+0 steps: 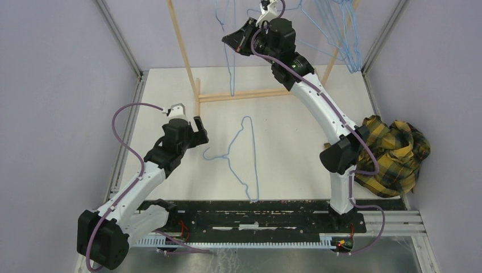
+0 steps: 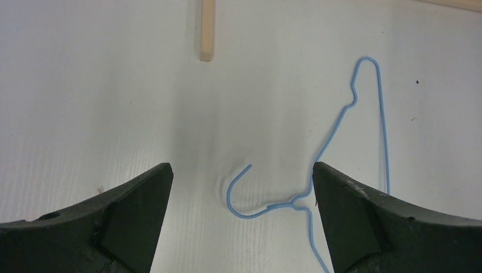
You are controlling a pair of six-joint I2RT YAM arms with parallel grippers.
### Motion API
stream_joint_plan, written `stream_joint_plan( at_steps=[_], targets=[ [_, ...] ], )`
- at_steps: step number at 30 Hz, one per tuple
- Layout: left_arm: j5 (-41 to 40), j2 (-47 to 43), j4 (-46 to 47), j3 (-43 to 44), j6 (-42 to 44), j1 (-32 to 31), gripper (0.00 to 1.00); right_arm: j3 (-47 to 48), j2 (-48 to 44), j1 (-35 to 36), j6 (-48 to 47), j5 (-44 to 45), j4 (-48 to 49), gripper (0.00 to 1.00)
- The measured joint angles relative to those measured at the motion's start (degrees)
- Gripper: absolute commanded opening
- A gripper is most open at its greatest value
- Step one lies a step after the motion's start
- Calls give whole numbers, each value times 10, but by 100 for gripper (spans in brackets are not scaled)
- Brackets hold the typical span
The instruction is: Organize the hangers
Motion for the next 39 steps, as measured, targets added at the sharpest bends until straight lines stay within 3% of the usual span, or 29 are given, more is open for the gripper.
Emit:
stream_joint_plan(
  at_steps=[19,29,39],
  targets=[
    [7,31,0,0,0,0,100,82,60,-3,23,79,34,1],
    [9,28,0,0,0,0,100,168,109,-10,12,165,12,1],
    [10,21,0,0,0,0,100,188,138,-22,8,223,-10,1]
  ],
)
